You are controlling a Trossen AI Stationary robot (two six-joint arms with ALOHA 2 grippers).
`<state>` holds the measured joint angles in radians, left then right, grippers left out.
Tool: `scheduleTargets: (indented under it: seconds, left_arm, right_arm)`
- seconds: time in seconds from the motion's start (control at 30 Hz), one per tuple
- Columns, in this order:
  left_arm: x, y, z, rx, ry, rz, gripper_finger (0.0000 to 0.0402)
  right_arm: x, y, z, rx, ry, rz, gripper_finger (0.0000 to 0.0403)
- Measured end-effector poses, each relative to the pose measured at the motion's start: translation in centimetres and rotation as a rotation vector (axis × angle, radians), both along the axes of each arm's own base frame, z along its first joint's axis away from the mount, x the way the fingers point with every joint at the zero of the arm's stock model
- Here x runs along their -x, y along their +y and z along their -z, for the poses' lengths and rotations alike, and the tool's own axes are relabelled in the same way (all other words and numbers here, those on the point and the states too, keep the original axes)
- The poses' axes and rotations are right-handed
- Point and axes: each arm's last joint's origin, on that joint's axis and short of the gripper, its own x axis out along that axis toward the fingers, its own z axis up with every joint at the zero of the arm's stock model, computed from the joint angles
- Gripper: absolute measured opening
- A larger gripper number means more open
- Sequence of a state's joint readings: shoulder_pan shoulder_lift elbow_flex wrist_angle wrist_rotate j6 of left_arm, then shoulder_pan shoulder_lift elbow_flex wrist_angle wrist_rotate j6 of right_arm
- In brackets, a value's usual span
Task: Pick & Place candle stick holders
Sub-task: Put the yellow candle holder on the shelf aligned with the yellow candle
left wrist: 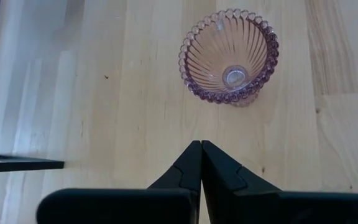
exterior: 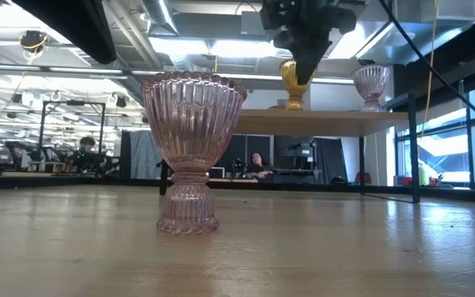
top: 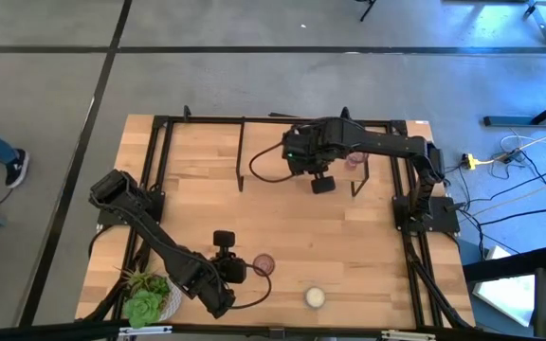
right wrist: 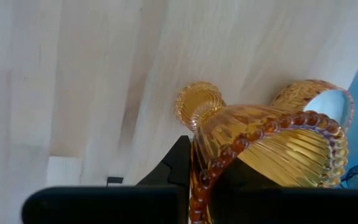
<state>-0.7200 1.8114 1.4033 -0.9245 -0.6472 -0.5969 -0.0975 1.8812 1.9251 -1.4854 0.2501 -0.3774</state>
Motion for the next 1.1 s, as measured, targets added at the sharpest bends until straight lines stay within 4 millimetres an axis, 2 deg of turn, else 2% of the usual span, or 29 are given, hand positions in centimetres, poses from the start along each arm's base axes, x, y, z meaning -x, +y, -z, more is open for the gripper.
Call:
scheduleTargets:
  seconds: [0.37,0.63,1.1]
  left_arm:
    - [0.00,0.00,0.00,0.000,0.000,0.000,0.0003]
    - [-0.01,0.01,-0.01,-0.004,-0.003,-0.001,0.0003]
    - [-0.01,0.01,-0.01,-0.009,-0.002,0.004,0.0003]
  right_arm:
    - [-0.12,-0.08,-0.02,0.002,-0.013,-0.003,0.0022]
    - [-0.26,-0.09,-0.02,-0.019,-0.029,-0.003,0.0062]
    - [-0.34,-0.44,-0.06,-0.021,-0.044,0.008,0.0070]
